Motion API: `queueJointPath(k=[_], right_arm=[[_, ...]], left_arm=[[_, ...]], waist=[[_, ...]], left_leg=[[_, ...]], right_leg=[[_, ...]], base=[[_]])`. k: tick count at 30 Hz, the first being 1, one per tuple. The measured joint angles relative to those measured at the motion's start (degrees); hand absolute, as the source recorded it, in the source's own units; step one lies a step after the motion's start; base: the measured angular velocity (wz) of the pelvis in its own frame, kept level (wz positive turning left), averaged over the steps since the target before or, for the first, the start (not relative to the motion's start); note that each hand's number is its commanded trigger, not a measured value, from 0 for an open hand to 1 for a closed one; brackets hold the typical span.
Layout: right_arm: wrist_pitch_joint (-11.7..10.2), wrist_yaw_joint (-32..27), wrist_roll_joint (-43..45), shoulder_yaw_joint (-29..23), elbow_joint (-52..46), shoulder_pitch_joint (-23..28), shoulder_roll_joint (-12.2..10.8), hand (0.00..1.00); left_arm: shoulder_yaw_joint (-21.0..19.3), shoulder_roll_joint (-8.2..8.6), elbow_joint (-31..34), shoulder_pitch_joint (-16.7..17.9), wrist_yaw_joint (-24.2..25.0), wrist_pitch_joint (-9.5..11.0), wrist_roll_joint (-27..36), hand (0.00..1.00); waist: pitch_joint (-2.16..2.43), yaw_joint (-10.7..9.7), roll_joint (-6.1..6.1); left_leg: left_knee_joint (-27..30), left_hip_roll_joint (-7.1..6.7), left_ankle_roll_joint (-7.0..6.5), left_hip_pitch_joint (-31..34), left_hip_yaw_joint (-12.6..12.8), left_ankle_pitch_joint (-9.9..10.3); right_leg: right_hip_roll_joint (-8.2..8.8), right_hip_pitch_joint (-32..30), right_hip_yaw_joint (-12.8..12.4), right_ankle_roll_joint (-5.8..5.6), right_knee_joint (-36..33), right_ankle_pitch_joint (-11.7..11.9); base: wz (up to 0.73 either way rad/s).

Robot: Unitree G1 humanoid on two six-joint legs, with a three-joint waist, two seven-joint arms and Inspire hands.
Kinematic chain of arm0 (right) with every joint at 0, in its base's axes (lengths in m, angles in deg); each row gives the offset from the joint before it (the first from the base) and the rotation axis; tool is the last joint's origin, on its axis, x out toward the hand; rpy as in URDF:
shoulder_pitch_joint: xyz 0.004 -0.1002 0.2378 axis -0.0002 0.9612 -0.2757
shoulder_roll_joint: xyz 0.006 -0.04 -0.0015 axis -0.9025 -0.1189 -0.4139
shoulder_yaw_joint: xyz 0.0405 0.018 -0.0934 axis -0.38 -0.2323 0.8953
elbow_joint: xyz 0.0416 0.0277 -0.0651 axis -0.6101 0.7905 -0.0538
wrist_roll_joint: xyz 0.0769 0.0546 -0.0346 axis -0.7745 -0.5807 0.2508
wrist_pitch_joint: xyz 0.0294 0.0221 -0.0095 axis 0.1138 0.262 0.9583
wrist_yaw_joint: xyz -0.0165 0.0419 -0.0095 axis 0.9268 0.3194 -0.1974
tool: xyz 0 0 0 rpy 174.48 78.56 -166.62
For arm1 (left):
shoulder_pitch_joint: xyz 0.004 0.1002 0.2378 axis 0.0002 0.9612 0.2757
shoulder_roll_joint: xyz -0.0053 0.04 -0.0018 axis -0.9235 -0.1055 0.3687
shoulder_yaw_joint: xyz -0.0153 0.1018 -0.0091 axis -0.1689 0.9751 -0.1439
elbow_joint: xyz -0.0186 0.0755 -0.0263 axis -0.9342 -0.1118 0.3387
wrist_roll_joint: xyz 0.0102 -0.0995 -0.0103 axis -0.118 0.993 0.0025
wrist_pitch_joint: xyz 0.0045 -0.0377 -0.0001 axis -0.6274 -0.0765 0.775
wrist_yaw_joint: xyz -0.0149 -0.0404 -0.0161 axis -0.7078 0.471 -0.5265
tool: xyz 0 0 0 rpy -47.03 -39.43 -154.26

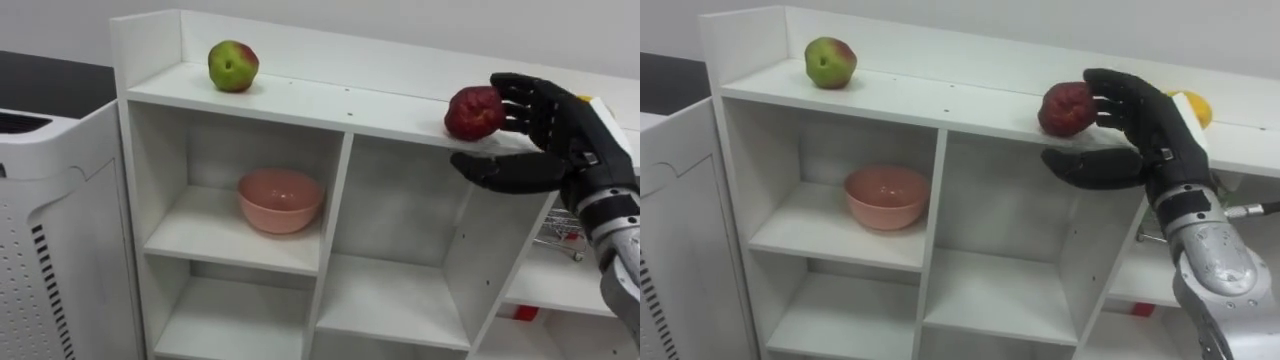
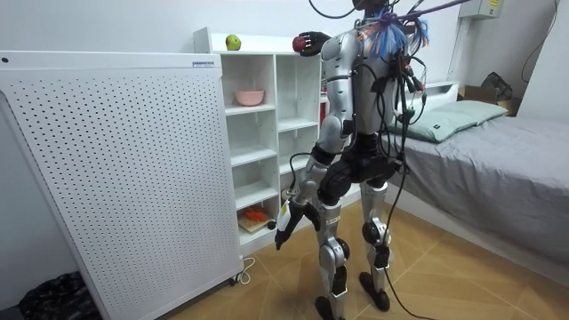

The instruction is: Arrange fruit in the closet

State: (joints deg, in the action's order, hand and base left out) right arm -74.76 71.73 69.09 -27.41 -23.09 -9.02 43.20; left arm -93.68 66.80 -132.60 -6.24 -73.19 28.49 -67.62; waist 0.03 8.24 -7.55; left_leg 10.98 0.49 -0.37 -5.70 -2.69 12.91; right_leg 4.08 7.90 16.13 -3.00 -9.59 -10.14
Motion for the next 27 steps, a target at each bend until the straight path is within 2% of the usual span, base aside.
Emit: queueJointPath(k=[9, 20, 27], right_arm=[[-0.07, -0.15, -1.73, 0.22, 2.27, -1.56, 1.06, 1.0], [-0.06, -0.13, -1.7, 0.58, 2.21, -1.56, 1.05, 1.0], [-0.05, -0.08, -0.39, 0.58, 1.0, -1.55, 1.05, 1.0]], left_arm=[[0.0, -0.45, 0.0, -0.05, -0.03, 0.0, -0.01, 0.0], [0.05, -0.51, 0.03, -0.01, -0.03, 0.0, 0.0, 0.0], [0.02, -0.5, 0.02, -0.03, -0.22, 0.0, -0.01, 0.0]], waist=[[0.02, 0.03, -0.02], [-0.01, 0.01, 0.02], [-0.21, -0.01, 0.35]], left_leg=[[-0.04, 0.02, 0.07, -0.03, -0.5, -0.04], [-0.07, 0.01, 0.07, -0.02, -0.51, -0.04], [-0.07, 0.01, 0.08, 0.02, -0.39, -0.04]], right_leg=[[0.0, 0.21, 1.19, 0.0, 0.01, 0.0], [0.0, 0.21, 1.2, 0.0, 0.01, 0.0], [0.0, 0.1, 1.01, 0.0, -0.01, 0.0]], base=[[0.02], [0.0], [0.0]])
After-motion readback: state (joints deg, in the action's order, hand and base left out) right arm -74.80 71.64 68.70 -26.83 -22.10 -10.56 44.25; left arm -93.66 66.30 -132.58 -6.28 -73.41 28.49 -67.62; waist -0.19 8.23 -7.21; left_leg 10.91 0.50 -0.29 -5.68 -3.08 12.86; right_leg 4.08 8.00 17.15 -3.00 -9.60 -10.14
